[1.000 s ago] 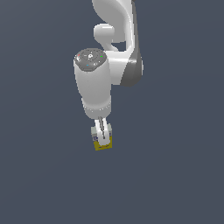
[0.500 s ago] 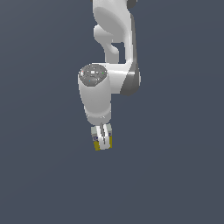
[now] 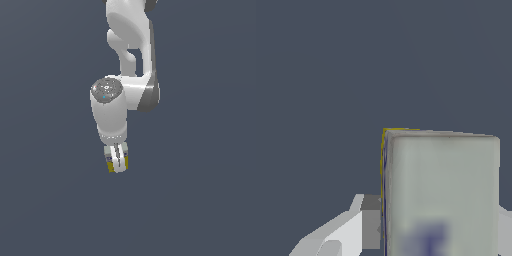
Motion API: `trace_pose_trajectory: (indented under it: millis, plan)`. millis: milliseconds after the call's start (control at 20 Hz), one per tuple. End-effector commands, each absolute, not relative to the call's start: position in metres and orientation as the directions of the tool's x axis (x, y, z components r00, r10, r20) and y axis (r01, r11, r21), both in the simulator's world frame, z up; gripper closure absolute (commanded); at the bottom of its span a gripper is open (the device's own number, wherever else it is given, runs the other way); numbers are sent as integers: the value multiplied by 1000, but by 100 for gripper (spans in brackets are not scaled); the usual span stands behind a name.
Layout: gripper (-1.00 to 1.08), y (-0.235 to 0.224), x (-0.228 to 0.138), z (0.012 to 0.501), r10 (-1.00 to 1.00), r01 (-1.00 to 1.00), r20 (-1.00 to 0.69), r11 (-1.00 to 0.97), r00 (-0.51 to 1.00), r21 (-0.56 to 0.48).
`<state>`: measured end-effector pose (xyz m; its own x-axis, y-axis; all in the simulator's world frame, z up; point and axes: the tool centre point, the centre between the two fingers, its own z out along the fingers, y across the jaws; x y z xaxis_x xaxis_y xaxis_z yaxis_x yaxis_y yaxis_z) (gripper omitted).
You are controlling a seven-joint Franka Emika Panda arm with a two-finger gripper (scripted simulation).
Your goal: Pick up the object and move it to a goal position.
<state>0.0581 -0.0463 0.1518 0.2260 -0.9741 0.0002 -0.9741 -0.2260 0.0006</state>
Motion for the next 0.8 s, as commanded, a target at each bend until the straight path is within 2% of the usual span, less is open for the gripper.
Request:
trace_pose_trajectory:
  millis: [0, 750]
  plan:
    - [108, -46, 58, 152, -974, -974, 0, -226, 226, 0]
    - [108, -32, 51, 171, -974, -974, 0, -226, 226, 0]
